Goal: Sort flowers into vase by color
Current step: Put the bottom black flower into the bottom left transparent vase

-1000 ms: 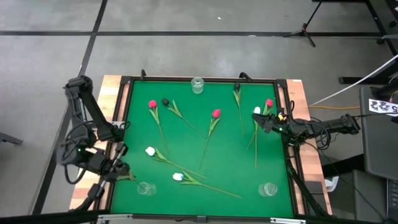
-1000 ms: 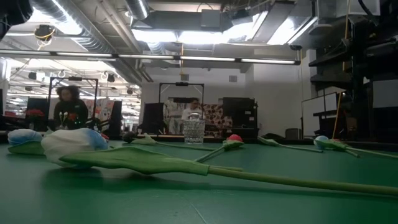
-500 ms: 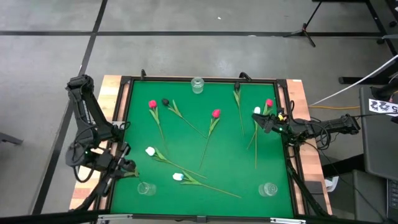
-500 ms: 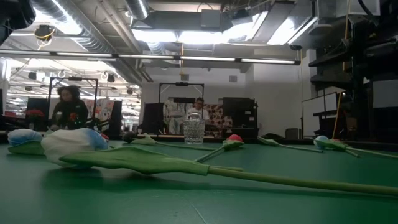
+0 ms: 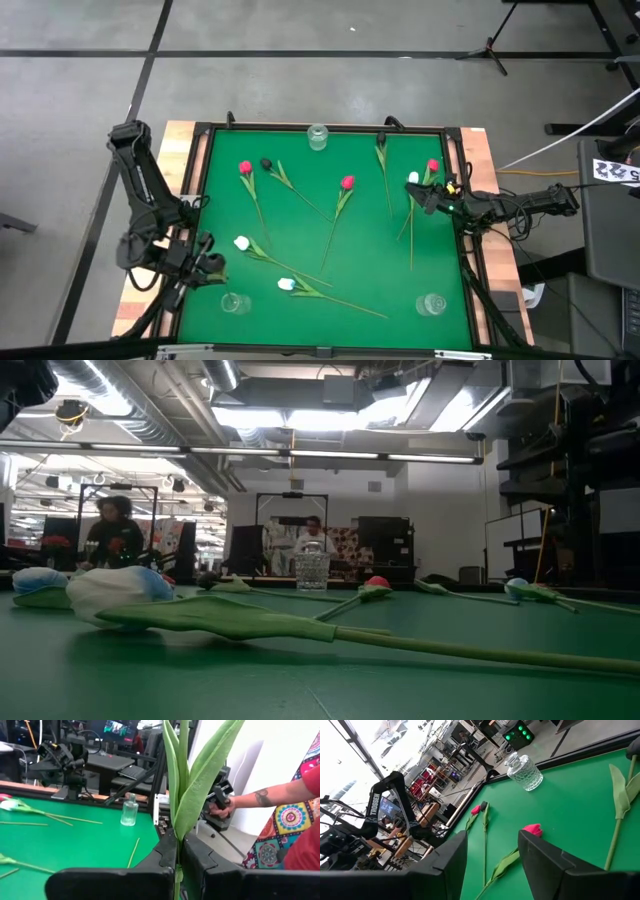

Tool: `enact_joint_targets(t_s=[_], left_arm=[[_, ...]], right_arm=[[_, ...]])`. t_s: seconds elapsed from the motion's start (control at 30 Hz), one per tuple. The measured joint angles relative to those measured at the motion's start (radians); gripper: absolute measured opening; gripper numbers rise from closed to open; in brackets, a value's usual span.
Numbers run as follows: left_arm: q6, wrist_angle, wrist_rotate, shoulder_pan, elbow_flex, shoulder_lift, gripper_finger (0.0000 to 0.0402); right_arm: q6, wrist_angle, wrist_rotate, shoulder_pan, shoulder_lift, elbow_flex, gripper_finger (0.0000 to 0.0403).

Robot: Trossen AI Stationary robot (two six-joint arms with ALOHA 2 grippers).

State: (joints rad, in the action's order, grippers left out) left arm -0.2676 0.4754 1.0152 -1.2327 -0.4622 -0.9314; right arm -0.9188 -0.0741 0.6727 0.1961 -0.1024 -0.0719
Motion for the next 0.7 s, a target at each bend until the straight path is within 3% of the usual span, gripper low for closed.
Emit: enact_joint_targets(t_s=[0.23,0.7], left_arm=[[0.083,0.118,-0.012,-0.013,0.015,-0.059,0.0009],[0.119,0.120,-0.013,-0.039,0.015,-0.146,0.0023]], right_arm=[[0.000,-0.005,0.000,0.000,0.000,0.000,0.0177],[0.000,-0.002,0.001,0.000,0.000,0.000,0.0177]])
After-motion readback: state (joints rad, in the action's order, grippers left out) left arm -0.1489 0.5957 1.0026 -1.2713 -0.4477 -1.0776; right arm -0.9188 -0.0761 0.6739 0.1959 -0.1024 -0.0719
